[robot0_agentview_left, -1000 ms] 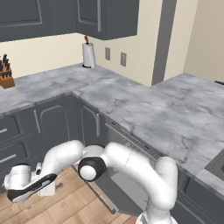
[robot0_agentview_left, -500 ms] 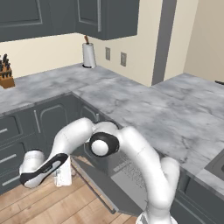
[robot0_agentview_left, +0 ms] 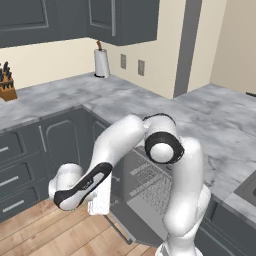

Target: Open the dishwasher door and pull out the top rack.

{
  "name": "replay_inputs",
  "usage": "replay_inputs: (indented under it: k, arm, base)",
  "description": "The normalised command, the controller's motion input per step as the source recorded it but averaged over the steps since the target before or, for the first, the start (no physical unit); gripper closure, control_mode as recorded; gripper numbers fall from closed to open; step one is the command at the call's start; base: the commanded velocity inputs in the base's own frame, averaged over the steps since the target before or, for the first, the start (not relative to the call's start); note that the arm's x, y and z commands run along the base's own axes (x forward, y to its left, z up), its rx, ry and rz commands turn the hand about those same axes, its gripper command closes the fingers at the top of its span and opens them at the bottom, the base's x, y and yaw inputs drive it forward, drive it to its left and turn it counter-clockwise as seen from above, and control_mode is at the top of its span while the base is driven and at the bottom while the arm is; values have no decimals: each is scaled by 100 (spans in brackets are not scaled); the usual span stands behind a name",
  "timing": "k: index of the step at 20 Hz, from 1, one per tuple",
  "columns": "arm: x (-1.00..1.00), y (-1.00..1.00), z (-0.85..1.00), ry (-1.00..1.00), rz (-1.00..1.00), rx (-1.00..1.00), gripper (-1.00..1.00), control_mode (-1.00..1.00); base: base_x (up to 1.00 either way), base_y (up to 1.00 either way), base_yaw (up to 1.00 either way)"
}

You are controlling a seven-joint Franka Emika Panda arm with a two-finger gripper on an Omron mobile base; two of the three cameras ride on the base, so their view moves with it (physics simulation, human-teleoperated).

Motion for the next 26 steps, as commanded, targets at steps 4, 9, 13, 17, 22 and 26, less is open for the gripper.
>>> replay_inputs:
  k: [4, 9, 13, 17, 22, 26]
  arm:
    - [-1, -99, 86, 24, -1, 21, -100, -100]
    - [33, -79, 23, 24, 0, 4, -100, -100]
    - [50, -45, -28, 34, 0, 0, -100, -100]
    - [54, -19, -59, 56, 0, 0, -100, -100]
    - [48, 0, -94, 72, 0, -4, -100, -100]
    - [55, -1, -59, 67, 0, -1, -100, -100]
  base:
    - [0, 0, 0]
    - [0, 0, 0]
    - [0, 0, 0]
    - [0, 0, 0]
    - [0, 0, 0]
    - [0, 0, 0]
